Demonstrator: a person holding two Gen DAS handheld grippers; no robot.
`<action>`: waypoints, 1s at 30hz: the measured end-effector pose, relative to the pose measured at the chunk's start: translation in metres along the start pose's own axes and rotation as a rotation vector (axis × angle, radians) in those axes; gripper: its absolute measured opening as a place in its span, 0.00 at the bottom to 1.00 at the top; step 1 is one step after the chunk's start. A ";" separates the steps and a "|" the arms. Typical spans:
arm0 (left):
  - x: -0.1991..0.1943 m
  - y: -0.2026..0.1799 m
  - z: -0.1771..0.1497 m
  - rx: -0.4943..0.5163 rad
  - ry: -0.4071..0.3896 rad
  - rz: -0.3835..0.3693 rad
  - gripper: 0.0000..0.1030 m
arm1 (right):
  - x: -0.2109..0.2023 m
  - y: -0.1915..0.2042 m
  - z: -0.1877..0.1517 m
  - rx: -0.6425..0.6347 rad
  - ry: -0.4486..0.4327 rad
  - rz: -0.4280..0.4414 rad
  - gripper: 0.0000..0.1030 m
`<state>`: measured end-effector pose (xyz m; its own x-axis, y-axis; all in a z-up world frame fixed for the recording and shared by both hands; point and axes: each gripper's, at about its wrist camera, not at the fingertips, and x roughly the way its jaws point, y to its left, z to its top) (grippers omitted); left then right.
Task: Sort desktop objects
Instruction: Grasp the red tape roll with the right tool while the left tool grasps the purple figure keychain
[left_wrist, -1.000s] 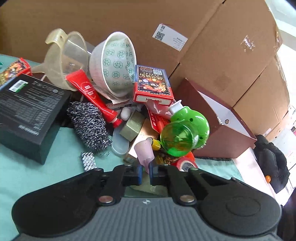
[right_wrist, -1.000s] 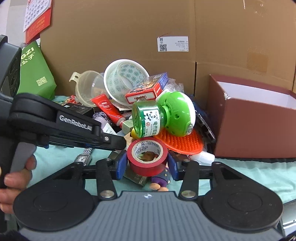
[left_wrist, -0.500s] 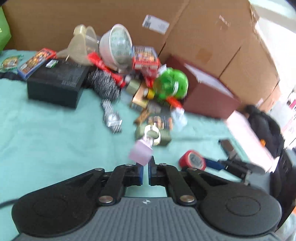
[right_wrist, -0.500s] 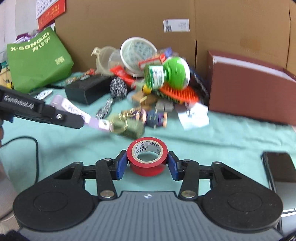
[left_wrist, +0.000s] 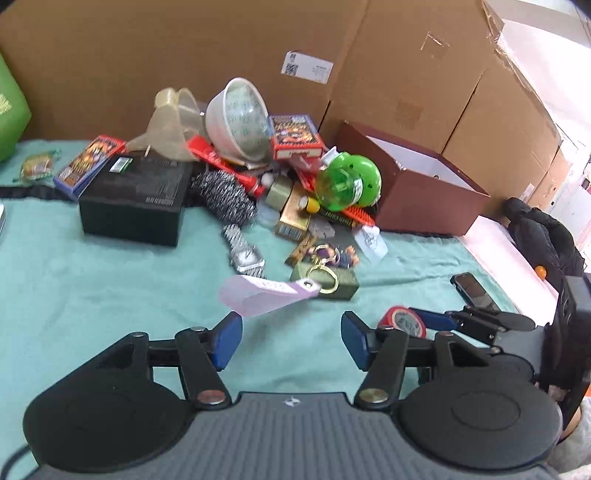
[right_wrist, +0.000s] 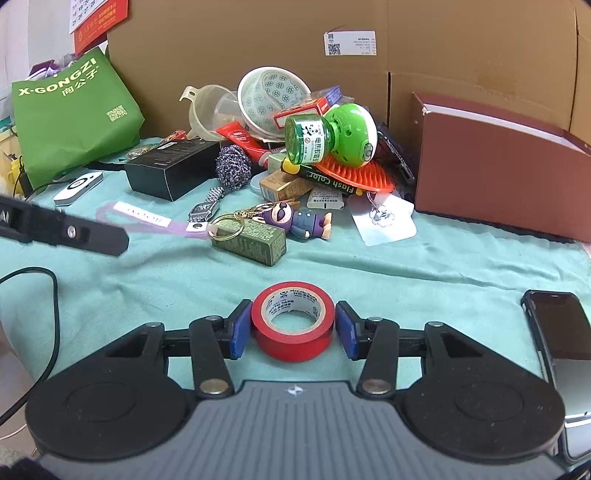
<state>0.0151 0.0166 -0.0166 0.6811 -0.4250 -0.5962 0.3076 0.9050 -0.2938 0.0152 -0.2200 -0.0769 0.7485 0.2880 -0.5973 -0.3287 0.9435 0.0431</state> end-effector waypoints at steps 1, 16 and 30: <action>-0.002 0.000 0.004 -0.001 -0.002 -0.018 0.60 | 0.001 0.000 0.001 -0.001 -0.001 -0.001 0.47; 0.049 -0.029 0.043 0.091 -0.031 -0.069 0.70 | 0.009 -0.004 0.007 0.016 -0.002 0.010 0.49; 0.116 -0.043 0.042 0.253 0.110 -0.001 0.34 | 0.005 -0.008 0.005 0.006 0.005 0.015 0.49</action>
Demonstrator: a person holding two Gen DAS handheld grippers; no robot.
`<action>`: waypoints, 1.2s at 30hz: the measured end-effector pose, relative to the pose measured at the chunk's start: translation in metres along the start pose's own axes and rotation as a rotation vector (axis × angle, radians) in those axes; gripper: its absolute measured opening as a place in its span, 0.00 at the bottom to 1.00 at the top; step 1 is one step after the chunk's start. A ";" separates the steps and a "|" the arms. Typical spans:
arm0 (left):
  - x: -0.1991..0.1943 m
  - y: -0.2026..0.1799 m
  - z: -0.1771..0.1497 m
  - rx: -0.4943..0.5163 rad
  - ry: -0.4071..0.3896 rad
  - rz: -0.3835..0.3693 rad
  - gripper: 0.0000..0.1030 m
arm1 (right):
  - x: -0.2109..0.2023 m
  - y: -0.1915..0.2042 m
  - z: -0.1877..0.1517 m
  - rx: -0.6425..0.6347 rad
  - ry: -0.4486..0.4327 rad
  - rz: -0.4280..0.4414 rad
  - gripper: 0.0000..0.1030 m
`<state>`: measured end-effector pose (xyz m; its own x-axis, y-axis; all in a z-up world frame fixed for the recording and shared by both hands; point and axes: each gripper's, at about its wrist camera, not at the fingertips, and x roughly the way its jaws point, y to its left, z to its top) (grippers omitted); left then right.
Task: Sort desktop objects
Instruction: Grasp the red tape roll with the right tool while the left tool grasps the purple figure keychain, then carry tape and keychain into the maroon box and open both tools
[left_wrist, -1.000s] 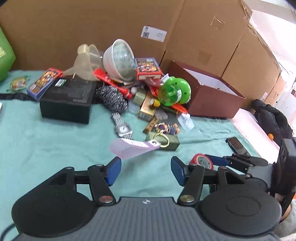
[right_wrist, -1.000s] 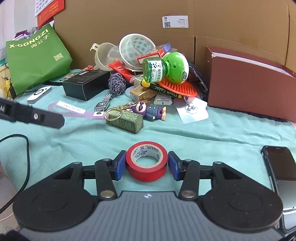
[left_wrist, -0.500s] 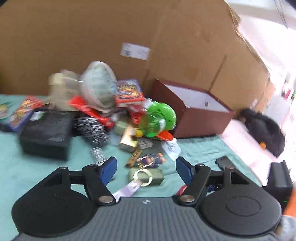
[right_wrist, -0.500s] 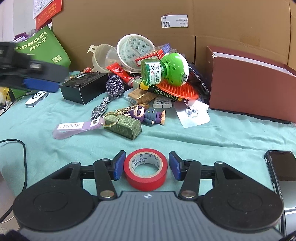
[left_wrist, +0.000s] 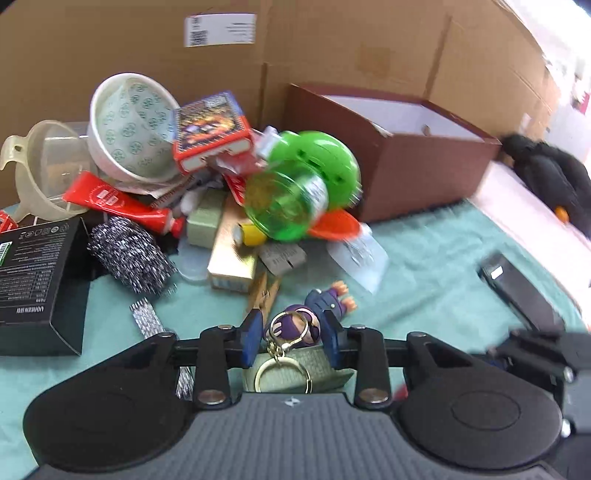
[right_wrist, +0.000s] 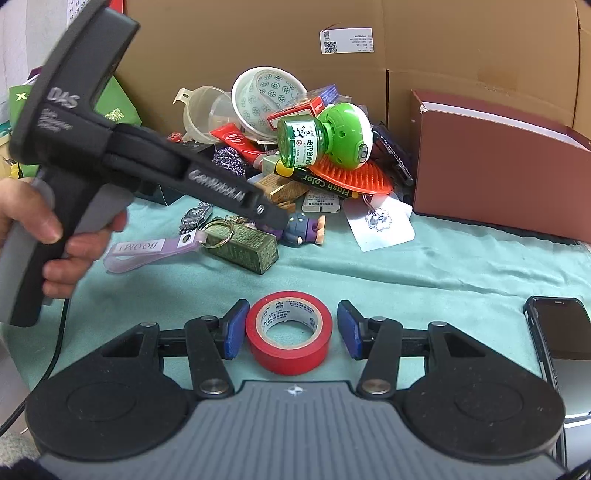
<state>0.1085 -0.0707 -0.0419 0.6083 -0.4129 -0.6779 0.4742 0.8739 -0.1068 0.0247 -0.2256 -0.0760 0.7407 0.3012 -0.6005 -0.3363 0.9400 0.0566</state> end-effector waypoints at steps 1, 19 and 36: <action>-0.005 -0.003 -0.003 0.013 0.006 -0.003 0.34 | -0.001 0.000 0.000 -0.001 0.001 0.001 0.49; -0.004 -0.025 -0.020 0.140 0.041 -0.066 0.38 | -0.006 0.003 -0.002 -0.044 0.026 -0.020 0.47; -0.089 -0.020 0.053 -0.034 -0.135 -0.222 0.27 | -0.061 -0.014 0.037 -0.028 -0.141 -0.050 0.44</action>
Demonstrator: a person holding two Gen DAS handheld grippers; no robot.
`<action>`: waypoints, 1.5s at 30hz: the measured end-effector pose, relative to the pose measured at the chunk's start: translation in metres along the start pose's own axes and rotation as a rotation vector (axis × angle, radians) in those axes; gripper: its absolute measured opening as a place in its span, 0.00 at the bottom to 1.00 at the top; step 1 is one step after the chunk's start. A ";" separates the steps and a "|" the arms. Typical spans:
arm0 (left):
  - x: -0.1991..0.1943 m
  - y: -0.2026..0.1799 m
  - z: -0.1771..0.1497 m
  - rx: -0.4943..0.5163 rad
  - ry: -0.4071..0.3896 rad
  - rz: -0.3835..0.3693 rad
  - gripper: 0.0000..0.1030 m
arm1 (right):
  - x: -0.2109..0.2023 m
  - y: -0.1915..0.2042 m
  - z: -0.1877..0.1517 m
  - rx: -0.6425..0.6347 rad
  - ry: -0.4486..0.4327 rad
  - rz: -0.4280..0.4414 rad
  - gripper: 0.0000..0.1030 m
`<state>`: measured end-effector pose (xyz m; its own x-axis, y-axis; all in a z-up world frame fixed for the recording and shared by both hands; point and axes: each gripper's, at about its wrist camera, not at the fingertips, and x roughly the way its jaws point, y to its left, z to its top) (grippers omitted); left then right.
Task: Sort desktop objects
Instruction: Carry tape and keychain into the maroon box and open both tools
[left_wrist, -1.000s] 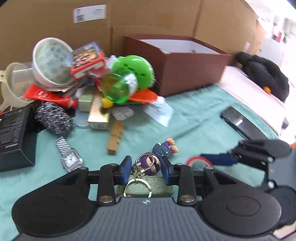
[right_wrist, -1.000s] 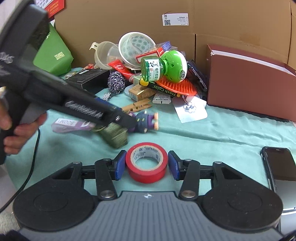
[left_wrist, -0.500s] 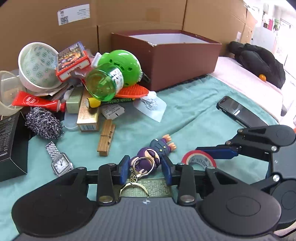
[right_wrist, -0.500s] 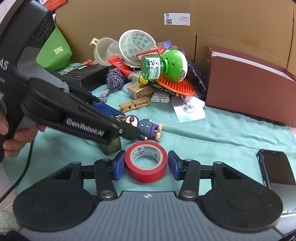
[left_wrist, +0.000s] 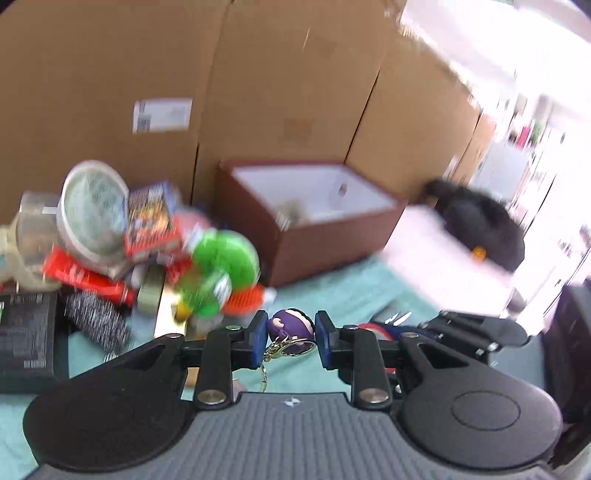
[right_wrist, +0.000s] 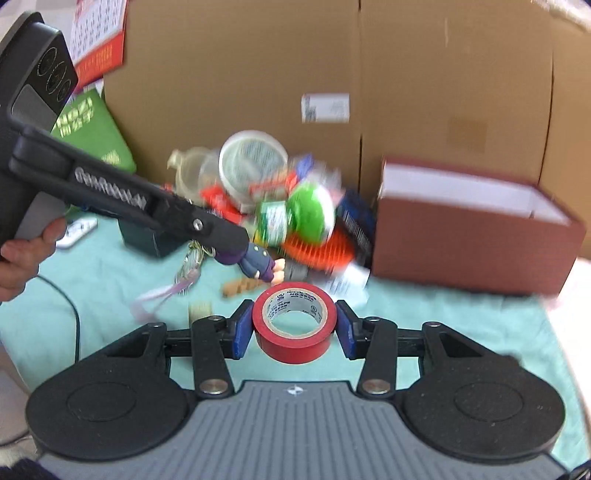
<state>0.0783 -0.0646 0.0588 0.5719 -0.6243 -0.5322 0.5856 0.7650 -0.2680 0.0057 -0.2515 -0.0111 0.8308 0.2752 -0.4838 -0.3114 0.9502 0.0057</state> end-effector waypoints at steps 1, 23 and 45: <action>-0.003 -0.003 0.008 -0.005 -0.014 -0.010 0.27 | -0.005 -0.003 0.006 -0.005 -0.020 -0.002 0.44; 0.101 -0.102 0.191 0.043 -0.210 -0.087 0.28 | 0.012 -0.162 0.140 0.000 -0.178 -0.270 0.44; 0.314 -0.055 0.157 0.002 0.049 0.012 0.28 | 0.174 -0.274 0.098 0.033 0.203 -0.288 0.44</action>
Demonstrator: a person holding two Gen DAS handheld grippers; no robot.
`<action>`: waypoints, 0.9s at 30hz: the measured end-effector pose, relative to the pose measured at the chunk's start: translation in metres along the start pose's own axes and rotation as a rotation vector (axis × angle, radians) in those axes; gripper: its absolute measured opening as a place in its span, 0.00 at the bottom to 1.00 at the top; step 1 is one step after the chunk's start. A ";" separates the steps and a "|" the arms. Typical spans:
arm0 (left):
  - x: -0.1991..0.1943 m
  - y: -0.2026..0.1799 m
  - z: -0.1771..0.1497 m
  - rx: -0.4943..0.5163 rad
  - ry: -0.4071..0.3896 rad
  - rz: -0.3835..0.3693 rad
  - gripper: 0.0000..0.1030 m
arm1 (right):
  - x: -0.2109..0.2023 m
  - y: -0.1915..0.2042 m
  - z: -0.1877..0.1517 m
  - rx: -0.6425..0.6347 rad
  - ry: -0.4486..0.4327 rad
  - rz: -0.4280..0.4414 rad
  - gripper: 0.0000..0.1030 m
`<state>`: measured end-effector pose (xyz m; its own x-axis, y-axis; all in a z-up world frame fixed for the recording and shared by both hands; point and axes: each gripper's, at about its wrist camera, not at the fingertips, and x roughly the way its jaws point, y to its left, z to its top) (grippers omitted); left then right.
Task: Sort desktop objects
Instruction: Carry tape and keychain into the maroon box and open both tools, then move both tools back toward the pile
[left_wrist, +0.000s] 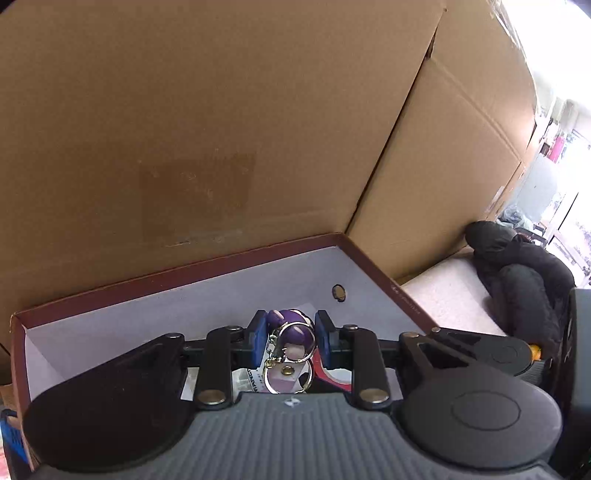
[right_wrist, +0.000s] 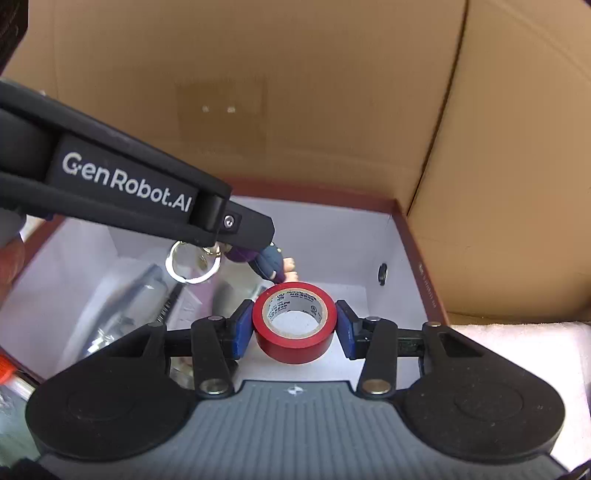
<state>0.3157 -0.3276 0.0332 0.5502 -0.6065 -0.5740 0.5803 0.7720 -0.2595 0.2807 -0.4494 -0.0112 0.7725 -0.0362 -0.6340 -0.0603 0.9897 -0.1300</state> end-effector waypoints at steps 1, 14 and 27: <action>0.002 0.000 -0.001 0.005 0.006 0.002 0.28 | 0.003 0.000 0.000 -0.003 0.008 -0.003 0.44; -0.021 -0.004 0.000 0.002 -0.088 -0.018 0.85 | 0.003 0.004 -0.007 0.002 -0.003 0.002 0.65; -0.075 -0.014 -0.019 0.028 -0.121 0.001 0.94 | -0.050 0.035 -0.015 -0.040 -0.083 -0.013 0.89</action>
<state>0.2549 -0.2891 0.0649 0.6185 -0.6255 -0.4757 0.5952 0.7681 -0.2360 0.2308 -0.4146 0.0041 0.8230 -0.0359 -0.5668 -0.0734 0.9829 -0.1689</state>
